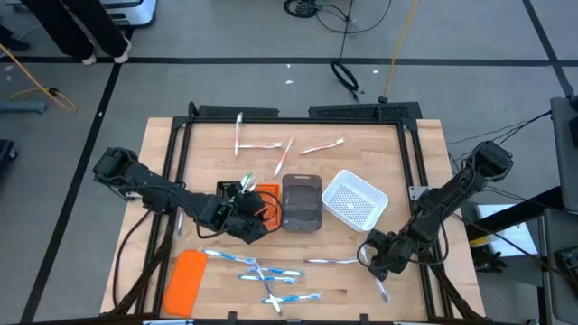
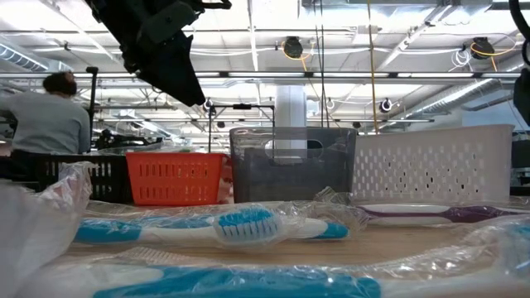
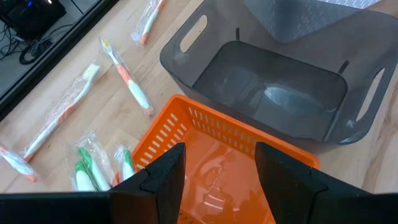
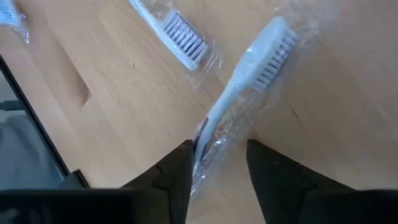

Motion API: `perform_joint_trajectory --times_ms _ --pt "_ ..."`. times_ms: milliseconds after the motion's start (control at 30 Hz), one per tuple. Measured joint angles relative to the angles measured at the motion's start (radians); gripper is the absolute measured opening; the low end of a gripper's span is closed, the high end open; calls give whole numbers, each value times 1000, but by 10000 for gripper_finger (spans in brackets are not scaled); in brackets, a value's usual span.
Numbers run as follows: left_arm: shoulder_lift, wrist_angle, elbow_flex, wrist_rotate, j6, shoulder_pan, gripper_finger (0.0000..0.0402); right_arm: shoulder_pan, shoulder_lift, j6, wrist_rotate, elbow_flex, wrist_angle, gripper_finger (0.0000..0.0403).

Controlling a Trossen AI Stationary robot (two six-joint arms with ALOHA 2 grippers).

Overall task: Pick & Place Toothbrushes
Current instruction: Put the violet toothbrush into the orange bin

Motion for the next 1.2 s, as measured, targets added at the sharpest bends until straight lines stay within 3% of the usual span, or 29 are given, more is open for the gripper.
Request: perform_joint_trajectory --times_ms 133,367,633,1000,1200 --pt "0 0 0 0 0 0 196 0 0 -20 2 -2 -2 113" --pt "0 0 0 0 -1 0 196 -1 3 -14 0 -4 9 13" --pt "0 1 0 0 -3 0 196 0 -18 -64 -3 -5 119 1" --pt "0 5 0 0 -3 0 196 -8 -86 -132 81 5 122 1" --pt "0 35 0 0 8 0 196 -44 -125 -288 138 5 282 1"
